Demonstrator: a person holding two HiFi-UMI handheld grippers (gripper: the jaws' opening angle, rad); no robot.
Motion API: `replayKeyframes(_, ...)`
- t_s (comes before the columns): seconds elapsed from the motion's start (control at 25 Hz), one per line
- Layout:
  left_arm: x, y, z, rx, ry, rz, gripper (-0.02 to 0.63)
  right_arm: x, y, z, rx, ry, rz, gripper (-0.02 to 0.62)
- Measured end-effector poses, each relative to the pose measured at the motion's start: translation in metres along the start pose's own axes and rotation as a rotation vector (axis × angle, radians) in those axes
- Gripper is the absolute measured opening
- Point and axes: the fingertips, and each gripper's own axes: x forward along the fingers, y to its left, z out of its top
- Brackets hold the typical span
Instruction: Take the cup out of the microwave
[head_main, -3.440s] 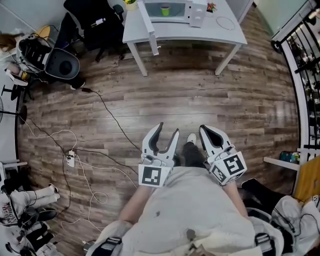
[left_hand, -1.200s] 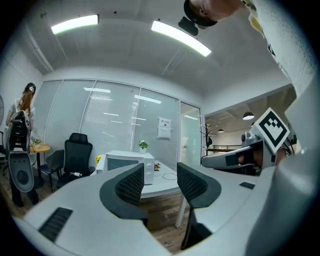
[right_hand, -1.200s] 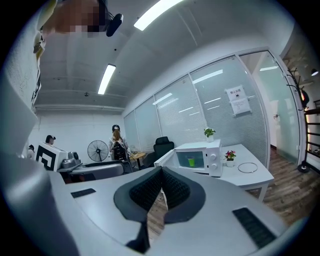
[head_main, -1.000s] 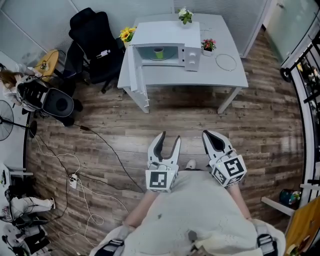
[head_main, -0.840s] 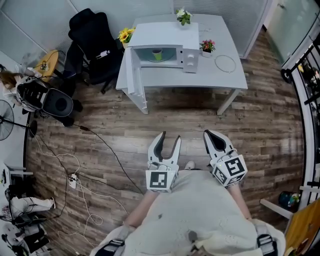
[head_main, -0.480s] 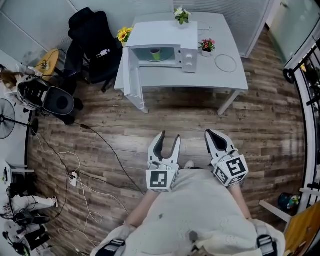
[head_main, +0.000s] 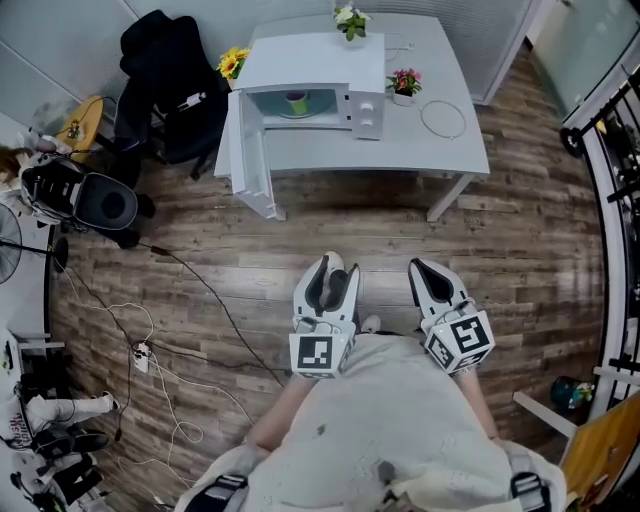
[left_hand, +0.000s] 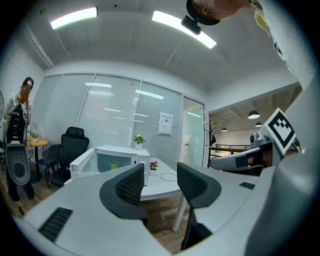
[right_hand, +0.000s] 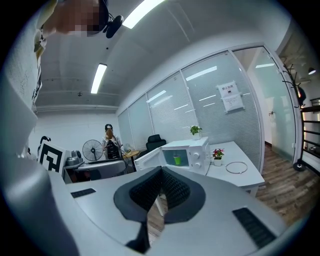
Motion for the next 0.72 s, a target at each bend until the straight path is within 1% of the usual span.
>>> replayKeyframes(0.16, 0.02, 0.001, 0.0, 0.004, -0.005, -0.03, 0.227, 0.007, -0.016, 0.0, 0.011, -0.002, -0.039, 0.009)
replayKeyframes(0.4, 0.057, 0.009, 0.002, 0.01, -0.003, -0.058, 0.228, 0.028, -0.036, 0.01, 0.009, 0.0, -0.066, 0.008)
replayKeyframes(0.72, 0.113, 0.04, 0.015, -0.009, 0.0, -0.062, 0.227, 0.079, -0.063, 0.033, 0.009, 0.0, -0.09, 0.009)
